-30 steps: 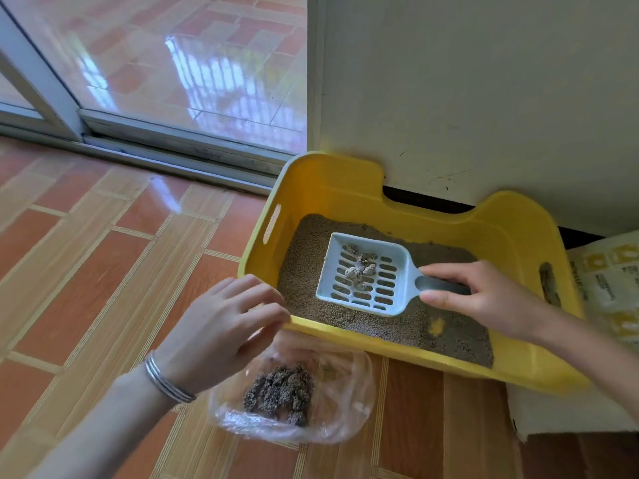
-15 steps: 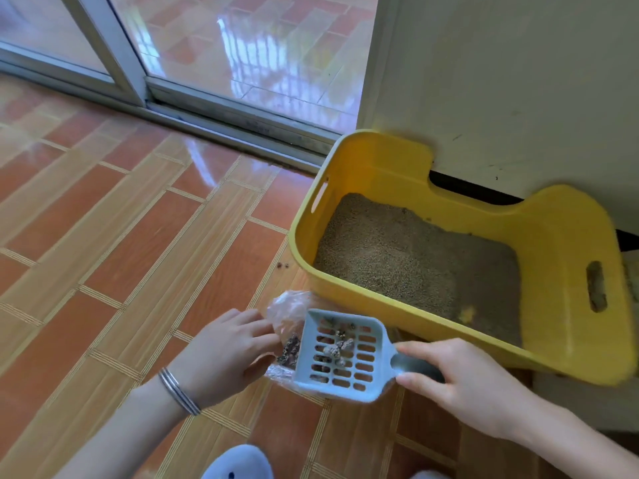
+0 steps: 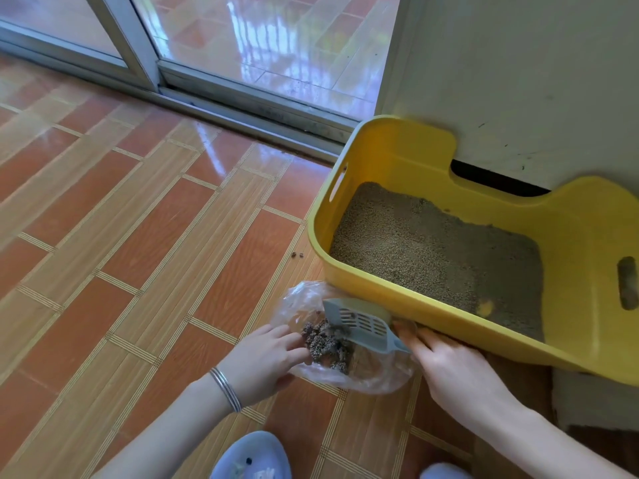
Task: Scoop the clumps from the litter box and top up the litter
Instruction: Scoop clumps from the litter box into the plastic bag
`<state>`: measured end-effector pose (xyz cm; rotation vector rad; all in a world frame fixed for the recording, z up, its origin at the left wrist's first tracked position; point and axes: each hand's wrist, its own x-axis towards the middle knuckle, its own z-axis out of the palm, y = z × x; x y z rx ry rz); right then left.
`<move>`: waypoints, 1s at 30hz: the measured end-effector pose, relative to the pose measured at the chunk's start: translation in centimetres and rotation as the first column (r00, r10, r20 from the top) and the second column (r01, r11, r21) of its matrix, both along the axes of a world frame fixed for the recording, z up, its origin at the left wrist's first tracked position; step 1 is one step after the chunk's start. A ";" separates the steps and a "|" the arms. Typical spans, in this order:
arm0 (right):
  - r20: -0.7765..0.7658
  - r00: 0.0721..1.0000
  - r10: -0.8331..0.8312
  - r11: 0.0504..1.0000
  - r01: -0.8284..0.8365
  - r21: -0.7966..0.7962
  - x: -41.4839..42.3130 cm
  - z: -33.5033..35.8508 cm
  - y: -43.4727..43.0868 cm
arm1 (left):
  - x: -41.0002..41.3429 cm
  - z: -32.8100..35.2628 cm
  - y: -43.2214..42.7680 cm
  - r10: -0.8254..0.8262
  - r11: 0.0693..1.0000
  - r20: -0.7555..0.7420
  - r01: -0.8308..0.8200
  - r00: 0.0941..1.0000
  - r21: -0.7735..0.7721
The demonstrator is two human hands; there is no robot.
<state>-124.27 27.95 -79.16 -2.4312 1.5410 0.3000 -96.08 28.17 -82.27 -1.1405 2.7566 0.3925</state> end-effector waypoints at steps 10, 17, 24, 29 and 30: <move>-0.002 1.000 -0.029 0.997 0.029 -0.075 -0.3 1.5 -0.4 | 0.1 -0.3 -0.5 -0.020 1.000 0.031 0.019 0.999 0.007; 0.099 0.993 0.062 0.992 -0.050 -0.117 -0.3 4.9 0.3 | 0.1 0.5 -0.9 -0.045 0.999 -0.009 0.045 0.999 0.009; 0.577 0.791 -0.205 0.978 0.138 0.159 -3.7 9.4 -1.1 | 0.1 4.7 -4.0 0.014 0.994 -0.332 -0.050 0.943 -0.099; 0.563 0.686 -0.460 0.871 0.472 0.137 -7.8 10.5 -3.2 | -3.1 7.6 -6.9 -0.015 0.966 -0.425 -0.097 0.905 -0.239; 0.499 0.708 -0.499 0.850 0.511 0.126 -8.8 10.4 -3.7 | -4.1 7.9 -7.3 -0.016 0.964 -0.430 -0.100 0.903 -0.245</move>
